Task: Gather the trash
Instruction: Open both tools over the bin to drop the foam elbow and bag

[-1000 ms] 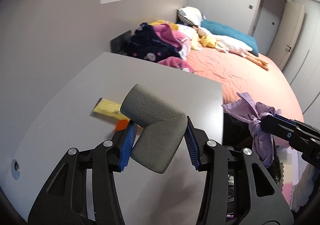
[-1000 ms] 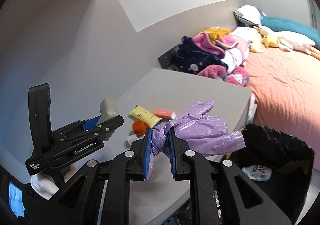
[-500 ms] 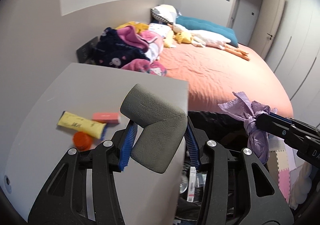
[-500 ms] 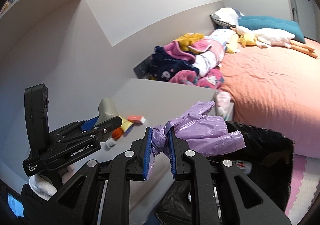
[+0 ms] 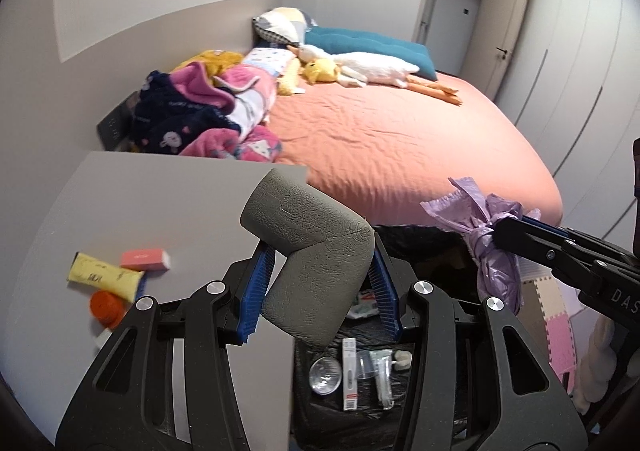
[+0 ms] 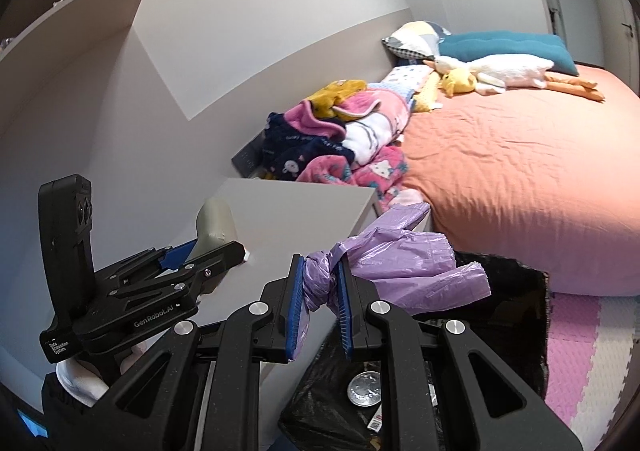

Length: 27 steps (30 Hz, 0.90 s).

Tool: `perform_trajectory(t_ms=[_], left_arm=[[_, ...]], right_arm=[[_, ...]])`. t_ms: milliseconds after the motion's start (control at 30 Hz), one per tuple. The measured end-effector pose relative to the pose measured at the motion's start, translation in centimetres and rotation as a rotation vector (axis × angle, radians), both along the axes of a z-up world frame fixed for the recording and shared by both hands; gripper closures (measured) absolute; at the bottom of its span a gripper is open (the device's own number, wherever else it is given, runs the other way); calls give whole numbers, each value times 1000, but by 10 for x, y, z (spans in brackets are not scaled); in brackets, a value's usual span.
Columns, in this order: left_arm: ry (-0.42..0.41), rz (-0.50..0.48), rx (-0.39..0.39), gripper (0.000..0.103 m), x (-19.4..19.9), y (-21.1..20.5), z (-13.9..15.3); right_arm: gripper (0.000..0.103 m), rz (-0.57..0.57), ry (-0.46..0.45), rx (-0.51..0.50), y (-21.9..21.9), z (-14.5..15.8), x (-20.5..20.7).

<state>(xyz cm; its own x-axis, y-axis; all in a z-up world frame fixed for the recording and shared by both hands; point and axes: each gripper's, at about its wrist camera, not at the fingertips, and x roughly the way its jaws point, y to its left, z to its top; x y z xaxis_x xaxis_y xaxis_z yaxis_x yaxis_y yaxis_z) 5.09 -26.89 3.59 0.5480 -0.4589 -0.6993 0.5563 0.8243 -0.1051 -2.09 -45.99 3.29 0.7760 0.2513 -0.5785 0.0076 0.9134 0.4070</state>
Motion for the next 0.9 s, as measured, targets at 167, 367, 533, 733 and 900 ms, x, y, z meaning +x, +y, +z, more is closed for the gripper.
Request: perform_trajectory(t_ms=[167,367,533,733,900], left_arm=[[0,-45,-1,57,-5,-19,1],[10,-86,-6,57,-9,-38,-2],[32,-114,-12,57,-11,-50,-7],[67,-140,-14,57,-9,-61,-16],[112,-153,-17,7,-10,-65,-15]], right_arm=[[85,-28,3,0,-12,-2,-5],[85,-57,9,-2,-27,-4,-12],[85,-75,18,2,-38,-8,-13],[85,-94,28,13,-51,-11,-16],[73,-116,10,12,-59,-4,-20]])
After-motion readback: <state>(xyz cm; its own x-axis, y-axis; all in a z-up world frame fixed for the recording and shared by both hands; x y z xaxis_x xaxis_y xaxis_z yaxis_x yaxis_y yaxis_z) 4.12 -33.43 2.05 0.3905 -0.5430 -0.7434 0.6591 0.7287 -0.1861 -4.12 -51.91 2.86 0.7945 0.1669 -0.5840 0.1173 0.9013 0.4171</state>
